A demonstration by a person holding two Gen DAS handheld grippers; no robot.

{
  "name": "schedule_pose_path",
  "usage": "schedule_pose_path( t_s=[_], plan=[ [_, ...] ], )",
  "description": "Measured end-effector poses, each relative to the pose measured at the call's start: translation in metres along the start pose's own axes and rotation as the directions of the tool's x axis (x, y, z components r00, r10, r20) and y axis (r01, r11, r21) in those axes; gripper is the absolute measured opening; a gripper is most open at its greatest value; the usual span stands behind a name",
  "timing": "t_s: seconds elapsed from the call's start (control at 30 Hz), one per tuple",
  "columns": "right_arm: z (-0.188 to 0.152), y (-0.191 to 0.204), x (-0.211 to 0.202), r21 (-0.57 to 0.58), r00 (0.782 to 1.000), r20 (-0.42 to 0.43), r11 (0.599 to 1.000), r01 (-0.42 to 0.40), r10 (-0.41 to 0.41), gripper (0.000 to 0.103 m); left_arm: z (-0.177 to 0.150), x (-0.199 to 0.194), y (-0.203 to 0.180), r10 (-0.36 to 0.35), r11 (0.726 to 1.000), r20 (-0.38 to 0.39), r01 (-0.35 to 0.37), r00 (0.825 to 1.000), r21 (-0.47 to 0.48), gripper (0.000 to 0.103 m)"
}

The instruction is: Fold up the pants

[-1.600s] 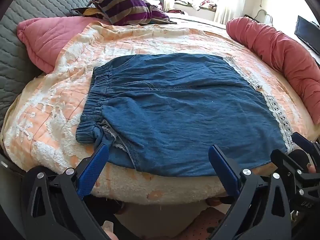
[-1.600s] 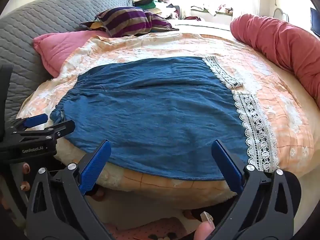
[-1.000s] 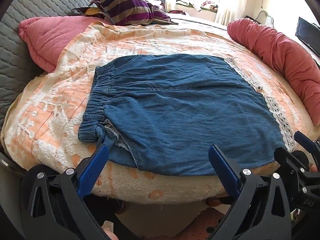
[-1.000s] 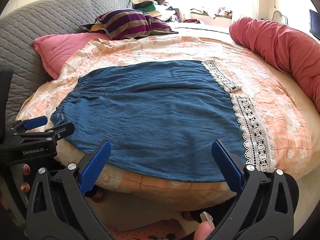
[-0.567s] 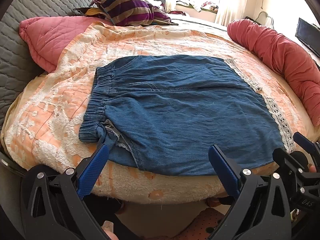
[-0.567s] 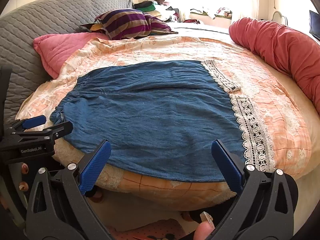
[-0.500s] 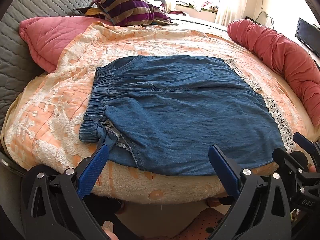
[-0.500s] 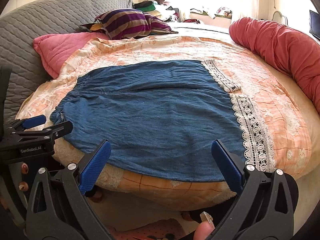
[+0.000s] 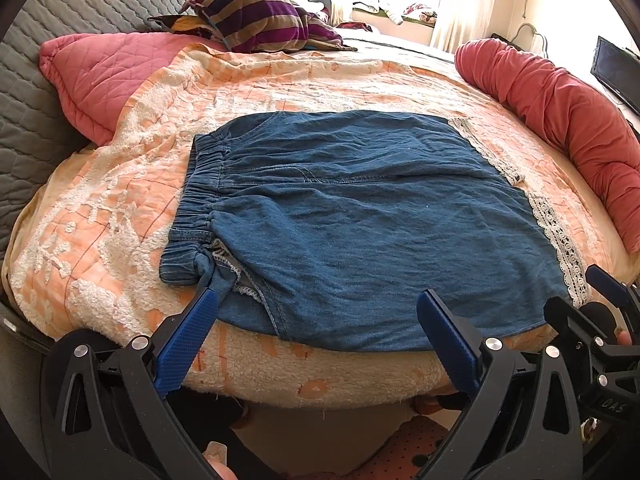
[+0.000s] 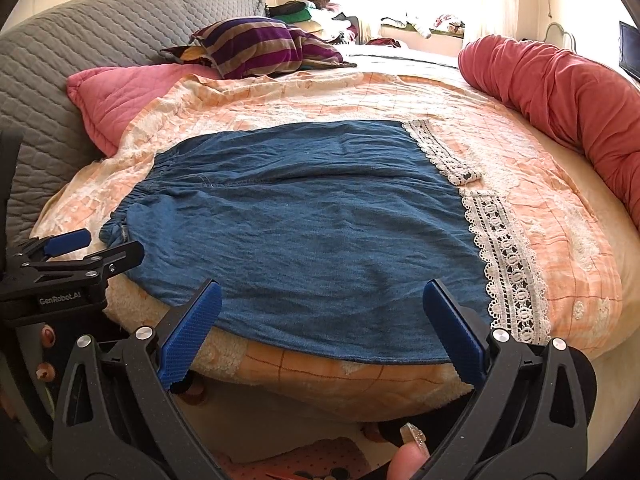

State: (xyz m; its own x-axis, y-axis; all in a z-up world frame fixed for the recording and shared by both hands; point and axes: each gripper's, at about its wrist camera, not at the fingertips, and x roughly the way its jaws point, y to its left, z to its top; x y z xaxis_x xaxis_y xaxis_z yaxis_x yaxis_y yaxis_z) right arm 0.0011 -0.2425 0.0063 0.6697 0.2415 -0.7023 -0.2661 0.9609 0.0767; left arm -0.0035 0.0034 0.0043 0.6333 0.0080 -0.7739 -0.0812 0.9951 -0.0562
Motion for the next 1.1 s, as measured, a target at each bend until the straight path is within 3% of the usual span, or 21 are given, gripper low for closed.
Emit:
schedule_pose_path(
  t_s=[0.73, 1.1],
  plan=[
    [0.015, 0.011, 0.014, -0.037, 1.000, -0.015, 0.999, -0.004, 0.004, 0.095, 0.012, 0.008, 0.015, 0.005, 1.000, -0.001, -0.005, 1.000, -0.029, 0.099],
    [0.052, 0.013, 0.042, -0.060, 1.000, -0.024, 0.998, -0.020, 0.018, 0.095, 0.055, 0.029, 0.045, 0.015, 0.996, 0.019, -0.014, 1.000, -0.085, 0.099]
  ],
)
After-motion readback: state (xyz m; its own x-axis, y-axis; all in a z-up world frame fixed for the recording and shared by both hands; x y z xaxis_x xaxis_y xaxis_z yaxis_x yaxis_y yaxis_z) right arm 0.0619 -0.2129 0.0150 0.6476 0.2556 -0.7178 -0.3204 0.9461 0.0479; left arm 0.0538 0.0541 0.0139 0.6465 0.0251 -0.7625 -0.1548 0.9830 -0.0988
